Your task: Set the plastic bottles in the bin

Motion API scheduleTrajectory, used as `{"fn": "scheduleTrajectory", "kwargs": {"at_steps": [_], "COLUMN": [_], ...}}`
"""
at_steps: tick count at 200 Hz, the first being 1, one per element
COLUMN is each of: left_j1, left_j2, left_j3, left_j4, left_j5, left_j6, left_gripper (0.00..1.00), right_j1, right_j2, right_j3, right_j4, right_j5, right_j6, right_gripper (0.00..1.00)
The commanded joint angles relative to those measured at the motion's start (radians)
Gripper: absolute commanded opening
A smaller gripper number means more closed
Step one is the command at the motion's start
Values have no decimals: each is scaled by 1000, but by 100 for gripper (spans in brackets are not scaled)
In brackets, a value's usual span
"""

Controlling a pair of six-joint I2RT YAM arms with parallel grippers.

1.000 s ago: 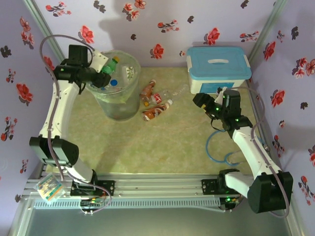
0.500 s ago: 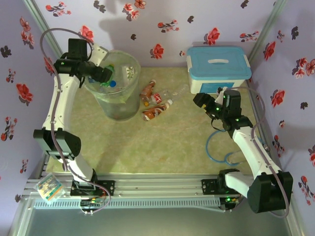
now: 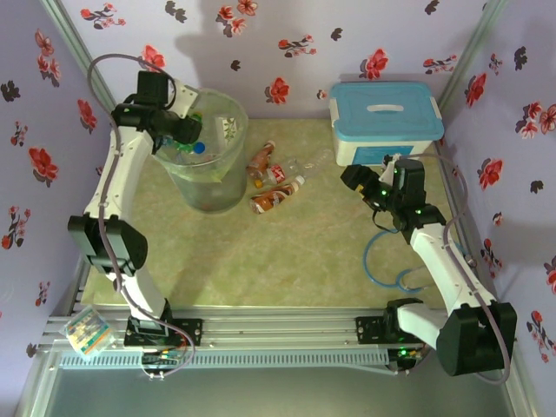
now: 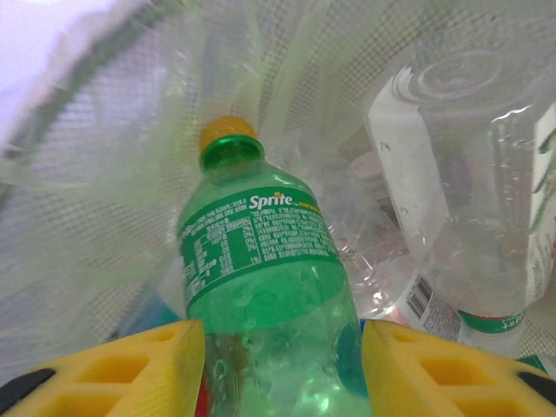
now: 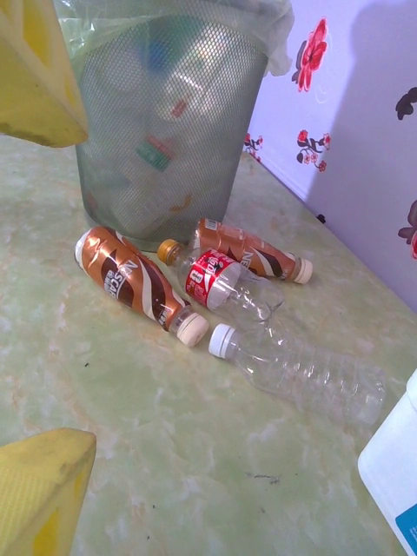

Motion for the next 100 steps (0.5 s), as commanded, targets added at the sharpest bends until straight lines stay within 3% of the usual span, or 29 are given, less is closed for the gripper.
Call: {"fn": "scheduleTrajectory", "kwargs": {"at_steps": [1,60,100], "left_j1": [-2,-2,-11], "left_j2": [30,29,-36], "left_j3": [-14,-30,44], "left_j4": [11,25,25], "left_j5": [-29,-26,-26], "left_j6": [-35,-55,-67], "left_gripper": [50,49,64], "right_j1": [-10,-11,7], "right_j2": [-28,-26,-7], "right_j3": [-10,-5,6], "right_j4": [-4,-6,5], "right_j5": [-8,46,128], "right_j6": [-24,5,49], "right_gripper": [85,83,80]}}
